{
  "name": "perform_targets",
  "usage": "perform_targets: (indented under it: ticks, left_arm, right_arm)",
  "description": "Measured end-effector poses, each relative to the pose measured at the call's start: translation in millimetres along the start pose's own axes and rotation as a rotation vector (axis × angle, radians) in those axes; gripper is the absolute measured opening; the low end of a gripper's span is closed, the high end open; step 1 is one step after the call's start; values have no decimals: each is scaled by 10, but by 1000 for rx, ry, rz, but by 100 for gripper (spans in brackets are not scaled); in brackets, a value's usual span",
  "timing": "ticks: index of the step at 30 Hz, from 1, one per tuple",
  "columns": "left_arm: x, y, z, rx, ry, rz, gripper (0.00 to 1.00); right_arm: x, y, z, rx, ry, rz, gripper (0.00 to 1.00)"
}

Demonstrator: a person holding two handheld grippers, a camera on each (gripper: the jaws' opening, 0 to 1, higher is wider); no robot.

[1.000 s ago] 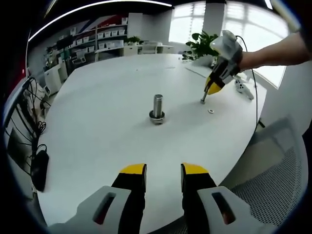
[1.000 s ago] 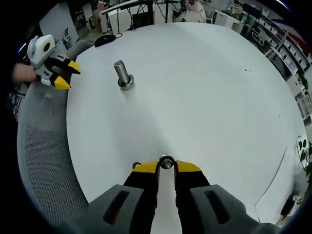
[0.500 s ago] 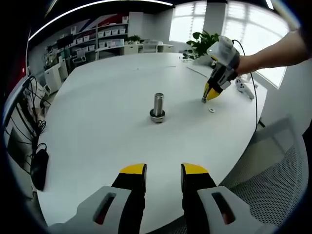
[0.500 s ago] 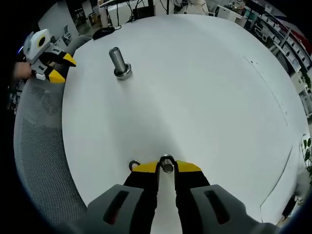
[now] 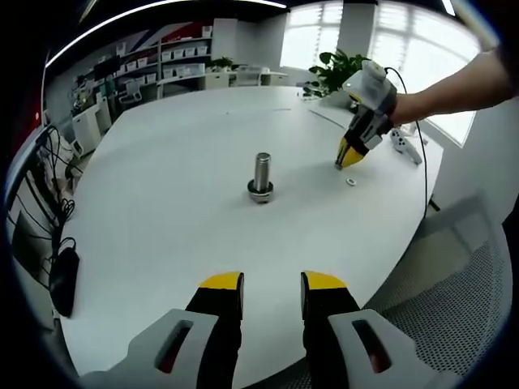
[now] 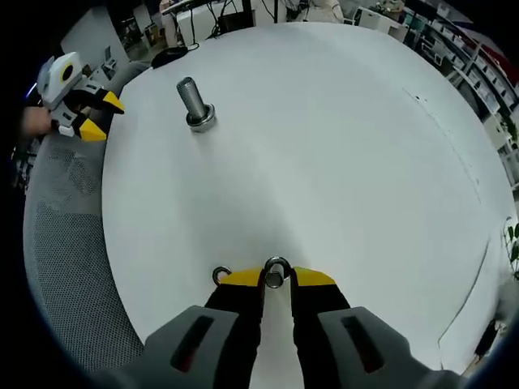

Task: Place the washer onto the threaded stud by aligning its center hole with the stud, sliding it down to the base, and recovering from edge contact or off-axis alignment until the washer reaches the visible bottom stop.

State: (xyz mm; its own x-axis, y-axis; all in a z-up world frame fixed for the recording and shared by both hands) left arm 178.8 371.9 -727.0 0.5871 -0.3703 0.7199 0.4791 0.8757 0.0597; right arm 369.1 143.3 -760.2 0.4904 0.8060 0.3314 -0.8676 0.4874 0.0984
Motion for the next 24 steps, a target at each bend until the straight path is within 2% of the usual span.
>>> perform_targets:
  ticks: [7,24]
  left_arm:
    - [-3,13,-3,3,-3,4,26]
    - [9,9,7,4,-8,7,26]
  right_arm:
    - [15,-37,22,-15,-13,-4,22]
    - [-76,-49,88,-27,-22,-8,25]
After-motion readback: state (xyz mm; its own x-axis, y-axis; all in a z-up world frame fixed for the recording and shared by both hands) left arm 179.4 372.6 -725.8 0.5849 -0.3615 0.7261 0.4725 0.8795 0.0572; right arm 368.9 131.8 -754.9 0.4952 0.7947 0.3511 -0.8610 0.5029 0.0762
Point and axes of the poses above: the point that each gripper's makers call its tool centre point, and the gripper's own axes: z roughly backward along the fingers, y roughly to its left, x roughly out of its top, the point moved 3 cm from there along z, roughly backward along the fingers, and after that the axes turned 14 degrees about -z, right-handed, at the moved point
